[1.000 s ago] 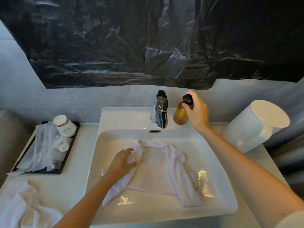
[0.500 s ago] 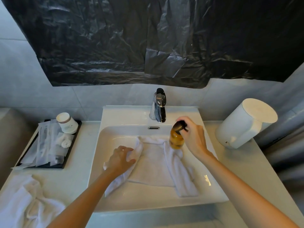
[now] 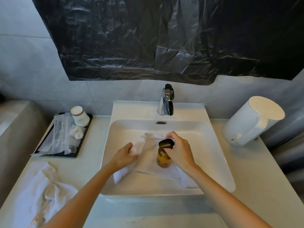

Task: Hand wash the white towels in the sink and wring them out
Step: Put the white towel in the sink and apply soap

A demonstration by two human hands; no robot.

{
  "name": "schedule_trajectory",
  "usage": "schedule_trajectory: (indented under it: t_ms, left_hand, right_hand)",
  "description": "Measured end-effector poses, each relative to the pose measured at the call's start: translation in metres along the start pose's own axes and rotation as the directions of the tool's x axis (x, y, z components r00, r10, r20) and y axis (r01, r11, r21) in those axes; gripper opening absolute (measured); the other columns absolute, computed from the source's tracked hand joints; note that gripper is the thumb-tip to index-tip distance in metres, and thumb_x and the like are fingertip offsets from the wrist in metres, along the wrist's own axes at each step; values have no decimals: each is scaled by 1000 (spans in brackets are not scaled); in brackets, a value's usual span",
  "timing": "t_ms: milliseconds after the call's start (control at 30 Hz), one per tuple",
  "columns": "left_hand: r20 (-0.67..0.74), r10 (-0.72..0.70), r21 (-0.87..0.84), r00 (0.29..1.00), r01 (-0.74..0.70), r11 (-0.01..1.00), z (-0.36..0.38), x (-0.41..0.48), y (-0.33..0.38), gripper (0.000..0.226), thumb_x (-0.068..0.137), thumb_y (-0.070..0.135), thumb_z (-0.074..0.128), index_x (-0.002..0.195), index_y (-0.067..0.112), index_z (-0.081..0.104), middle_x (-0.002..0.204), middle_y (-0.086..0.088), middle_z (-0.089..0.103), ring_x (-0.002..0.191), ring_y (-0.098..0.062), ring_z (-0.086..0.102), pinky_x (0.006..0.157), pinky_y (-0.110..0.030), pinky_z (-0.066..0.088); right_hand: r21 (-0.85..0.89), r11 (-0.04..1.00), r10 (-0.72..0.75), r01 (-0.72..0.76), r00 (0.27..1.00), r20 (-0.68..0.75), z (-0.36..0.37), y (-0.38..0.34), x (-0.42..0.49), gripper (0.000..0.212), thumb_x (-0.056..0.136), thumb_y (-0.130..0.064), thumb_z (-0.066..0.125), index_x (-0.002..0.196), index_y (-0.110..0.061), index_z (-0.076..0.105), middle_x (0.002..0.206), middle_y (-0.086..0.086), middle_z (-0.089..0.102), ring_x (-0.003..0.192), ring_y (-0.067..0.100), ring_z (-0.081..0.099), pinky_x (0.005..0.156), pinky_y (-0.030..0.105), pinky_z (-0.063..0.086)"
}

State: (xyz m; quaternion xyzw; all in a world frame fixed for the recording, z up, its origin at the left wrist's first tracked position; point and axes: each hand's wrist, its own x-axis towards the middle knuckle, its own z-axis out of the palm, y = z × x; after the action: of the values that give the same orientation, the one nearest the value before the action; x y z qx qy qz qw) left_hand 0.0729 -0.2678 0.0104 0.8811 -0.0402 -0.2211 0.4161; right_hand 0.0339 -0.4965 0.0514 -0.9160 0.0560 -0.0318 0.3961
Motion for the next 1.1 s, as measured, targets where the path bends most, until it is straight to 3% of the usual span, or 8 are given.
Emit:
schedule_trajectory:
  t_ms: [67, 133, 200, 267, 367, 467, 667, 1100]
  left_hand:
    - [6, -7, -285, 1000, 8, 959, -6, -11, 12, 21, 65, 28, 62, 80, 17, 52, 76, 3, 52, 76, -17, 47, 61, -25, 36]
    - [90, 5, -590, 996, 49, 806, -10, -18, 19, 47, 57, 25, 62, 103, 19, 66, 94, -3, 66, 91, -18, 60, 74, -27, 47]
    - [165, 49, -717, 985, 86, 691, -8, -18, 19, 69, 50, 25, 64, 119, 19, 64, 109, -9, 68, 101, -22, 63, 88, -37, 48]
    - [187, 56, -693, 981, 91, 715, -3, -19, 23, 72, 46, 26, 65, 118, 17, 62, 108, -12, 68, 100, -25, 63, 88, -41, 47]
    - [150, 0, -601, 989, 92, 794, 7, -18, 27, 72, 44, 33, 64, 112, 15, 56, 106, -8, 63, 98, -26, 59, 81, -40, 46]
    - [102, 66, -552, 993, 1, 834, 12, -17, 31, 62, 58, 39, 63, 119, 30, 59, 118, 1, 64, 111, -18, 59, 94, -37, 49]
    - [20, 8, -544, 1000, 4, 839, 19, -10, 31, 32, 86, 43, 60, 107, 20, 67, 106, -6, 70, 103, -25, 64, 96, -43, 49]
    - [28, 31, -543, 999, -10, 840, 46, -3, 45, 25, 97, 22, 55, 119, 22, 66, 110, 5, 65, 108, -16, 61, 93, -33, 52]
  right_hand:
    - [-1, 1000, 20, -20, 989, 147, -6, -2, 1, 34, 76, -22, 75, 101, -33, 54, 96, -8, 65, 88, 15, 60, 73, 34, 53]
    - [11, 997, 66, -72, 957, 281, -15, -5, 5, 41, 77, -20, 75, 110, -31, 54, 109, -6, 64, 98, 15, 59, 81, 29, 52]
    - [69, 985, 116, -159, 902, 416, -24, -13, 9, 40, 82, -12, 65, 116, -29, 53, 116, -5, 59, 105, 13, 56, 84, 24, 48]
    - [174, 950, 157, -260, 878, 453, -28, -21, 15, 33, 89, -10, 54, 119, -24, 56, 120, -6, 56, 111, 11, 52, 90, 23, 44]
    - [135, 971, 153, -198, 946, 287, -19, -28, 24, 25, 98, -20, 44, 115, -19, 62, 116, -9, 58, 109, 8, 50, 90, 22, 38]
    - [41, 983, 165, -179, 959, 231, 0, -27, 33, 27, 99, -24, 40, 100, -17, 66, 107, -3, 68, 100, 14, 59, 83, 28, 44]
    - [73, 957, 263, -280, 947, 185, 23, -20, 44, 37, 101, -31, 31, 92, -17, 65, 85, -1, 72, 89, 18, 64, 85, 33, 49]
    - [-101, 978, 195, -182, 971, 140, 28, -2, 48, 40, 101, -20, 25, 89, -23, 63, 109, 3, 64, 103, 21, 58, 90, 36, 48]
